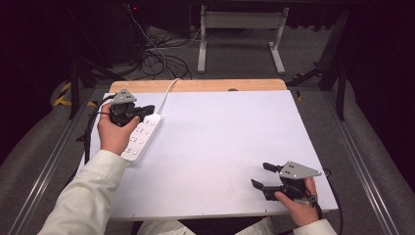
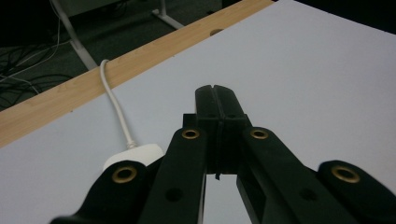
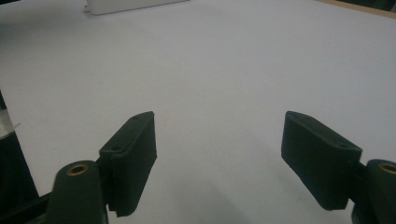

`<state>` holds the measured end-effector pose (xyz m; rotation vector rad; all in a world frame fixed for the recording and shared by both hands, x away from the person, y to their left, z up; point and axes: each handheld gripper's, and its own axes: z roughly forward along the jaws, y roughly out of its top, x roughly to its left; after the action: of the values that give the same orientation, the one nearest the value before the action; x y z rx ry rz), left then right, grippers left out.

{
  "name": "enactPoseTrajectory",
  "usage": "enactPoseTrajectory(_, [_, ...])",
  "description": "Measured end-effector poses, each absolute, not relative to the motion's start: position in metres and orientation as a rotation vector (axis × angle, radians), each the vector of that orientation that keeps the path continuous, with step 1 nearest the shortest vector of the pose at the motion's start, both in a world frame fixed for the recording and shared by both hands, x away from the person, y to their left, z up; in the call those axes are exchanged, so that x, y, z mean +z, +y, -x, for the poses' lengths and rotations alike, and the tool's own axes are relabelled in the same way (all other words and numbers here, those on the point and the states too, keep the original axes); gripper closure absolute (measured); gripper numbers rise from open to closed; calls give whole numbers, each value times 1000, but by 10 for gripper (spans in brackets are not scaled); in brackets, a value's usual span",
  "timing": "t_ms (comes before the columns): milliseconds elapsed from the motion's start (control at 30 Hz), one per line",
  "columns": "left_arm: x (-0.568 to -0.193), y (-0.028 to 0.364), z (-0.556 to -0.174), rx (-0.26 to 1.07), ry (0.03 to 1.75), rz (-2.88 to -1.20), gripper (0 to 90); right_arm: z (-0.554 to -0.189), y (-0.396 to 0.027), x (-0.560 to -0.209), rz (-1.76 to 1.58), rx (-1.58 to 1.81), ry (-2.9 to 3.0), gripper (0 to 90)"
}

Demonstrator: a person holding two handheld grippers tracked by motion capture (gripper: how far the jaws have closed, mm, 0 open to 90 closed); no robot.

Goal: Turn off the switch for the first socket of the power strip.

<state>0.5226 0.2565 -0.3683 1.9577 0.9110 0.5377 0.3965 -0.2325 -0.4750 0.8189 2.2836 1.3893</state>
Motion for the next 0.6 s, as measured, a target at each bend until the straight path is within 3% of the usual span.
enactPoseTrajectory(333, [-400, 268, -568, 528, 1006, -1941, 900, -393, -237, -477, -839, 1389, 2278, 274])
enactPoseTrajectory(600, [-421, 273, -581, 507, 1081, -1991, 900, -393, -236, -477, -842, 1394, 2283, 273])
